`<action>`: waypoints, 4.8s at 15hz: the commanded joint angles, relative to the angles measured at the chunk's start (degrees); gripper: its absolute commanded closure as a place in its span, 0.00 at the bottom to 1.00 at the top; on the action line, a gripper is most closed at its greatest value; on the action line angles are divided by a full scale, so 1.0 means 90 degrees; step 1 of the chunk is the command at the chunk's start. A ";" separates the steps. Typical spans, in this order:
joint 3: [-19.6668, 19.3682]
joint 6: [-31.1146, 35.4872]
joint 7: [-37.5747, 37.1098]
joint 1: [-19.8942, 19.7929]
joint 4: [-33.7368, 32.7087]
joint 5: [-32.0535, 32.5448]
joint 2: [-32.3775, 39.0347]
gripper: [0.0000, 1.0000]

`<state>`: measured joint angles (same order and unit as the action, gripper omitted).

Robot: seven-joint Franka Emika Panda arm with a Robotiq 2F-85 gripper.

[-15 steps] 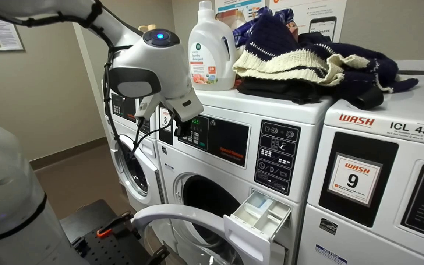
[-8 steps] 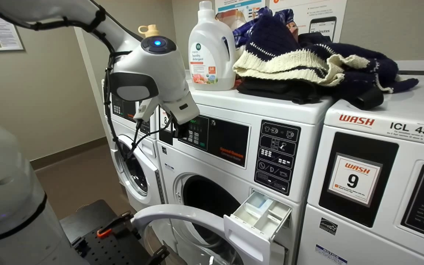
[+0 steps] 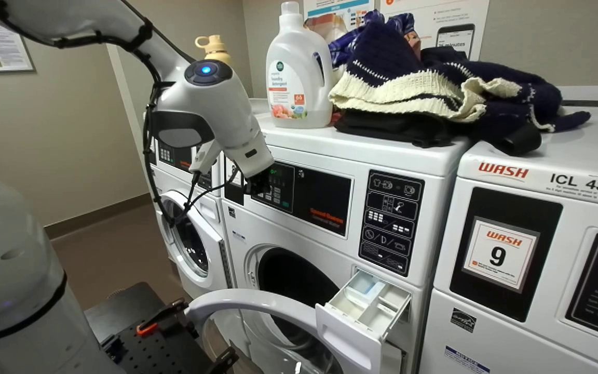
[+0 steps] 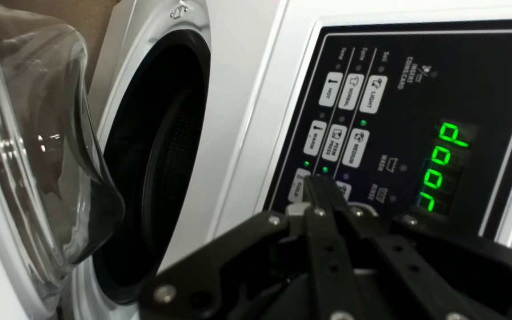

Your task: Push the second and first of the the third of the column of the buttons on the washing machine

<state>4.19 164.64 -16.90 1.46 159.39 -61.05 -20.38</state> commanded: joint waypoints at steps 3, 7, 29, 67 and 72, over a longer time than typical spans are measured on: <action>0.0324 0.0963 0.0937 0.0202 0.0000 -0.1531 0.0133 0.98; 0.0449 0.1192 0.1835 0.0278 0.0001 -0.2799 0.0187 0.98; 0.0553 0.1190 0.5829 0.0160 -0.0026 -0.6981 -0.0294 0.99; 0.0923 0.0337 0.6984 -0.0625 -0.0432 -0.8534 0.0299 0.98; 0.0940 0.0182 0.7482 -0.0815 -0.0630 -0.8940 0.0607 0.98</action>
<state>11.67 167.77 47.06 -3.85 155.65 -138.53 -17.01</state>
